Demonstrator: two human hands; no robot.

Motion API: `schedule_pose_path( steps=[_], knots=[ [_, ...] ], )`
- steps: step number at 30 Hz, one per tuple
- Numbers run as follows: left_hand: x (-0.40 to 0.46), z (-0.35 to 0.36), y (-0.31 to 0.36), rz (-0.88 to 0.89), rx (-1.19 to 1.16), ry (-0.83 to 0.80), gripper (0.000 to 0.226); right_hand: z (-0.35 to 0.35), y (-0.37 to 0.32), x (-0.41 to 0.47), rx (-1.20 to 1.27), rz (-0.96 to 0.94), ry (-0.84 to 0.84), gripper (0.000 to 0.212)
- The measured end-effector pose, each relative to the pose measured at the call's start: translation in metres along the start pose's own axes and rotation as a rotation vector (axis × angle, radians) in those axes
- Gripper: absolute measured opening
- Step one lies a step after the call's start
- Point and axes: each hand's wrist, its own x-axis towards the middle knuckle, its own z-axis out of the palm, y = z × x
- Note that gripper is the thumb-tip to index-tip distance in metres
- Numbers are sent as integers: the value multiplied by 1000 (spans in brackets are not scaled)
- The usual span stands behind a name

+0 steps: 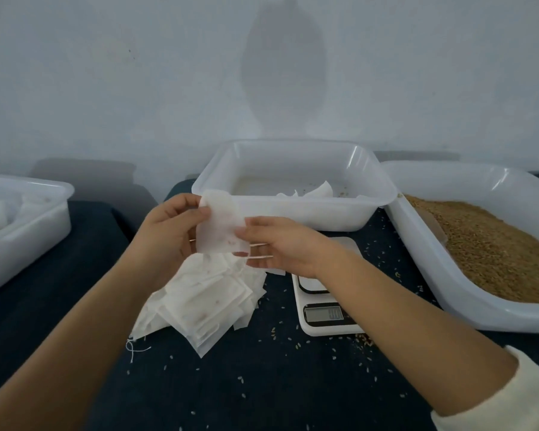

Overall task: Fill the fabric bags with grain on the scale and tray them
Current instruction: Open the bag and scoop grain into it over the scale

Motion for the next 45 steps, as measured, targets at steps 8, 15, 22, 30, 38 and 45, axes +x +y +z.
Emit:
schedule_pose_path(
  steps=[8, 15, 22, 30, 38, 45],
  knots=[
    [-9, 27, -29, -164, -257, 30, 15, -26, 13, -36, 308, 21, 112, 8],
    [-8, 53, -54, -242, -116, 96, 5, -46, 16, -58, 108, 6, 211, 15],
    [-22, 88, -63, 722, 850, -6, 33, -50, 22, -68, -82, -106, 430, 14],
    [-24, 103, -68, 686, 926, -192, 33, -52, 29, -79, -149, -148, 454, 19],
    [-17, 101, -72, 566, 873, -239, 32, -59, 30, -84, -138, -109, 370, 17],
    [-11, 98, -66, 529, 964, -270, 36, -58, 30, -83, -365, -144, 462, 10]
  ],
)
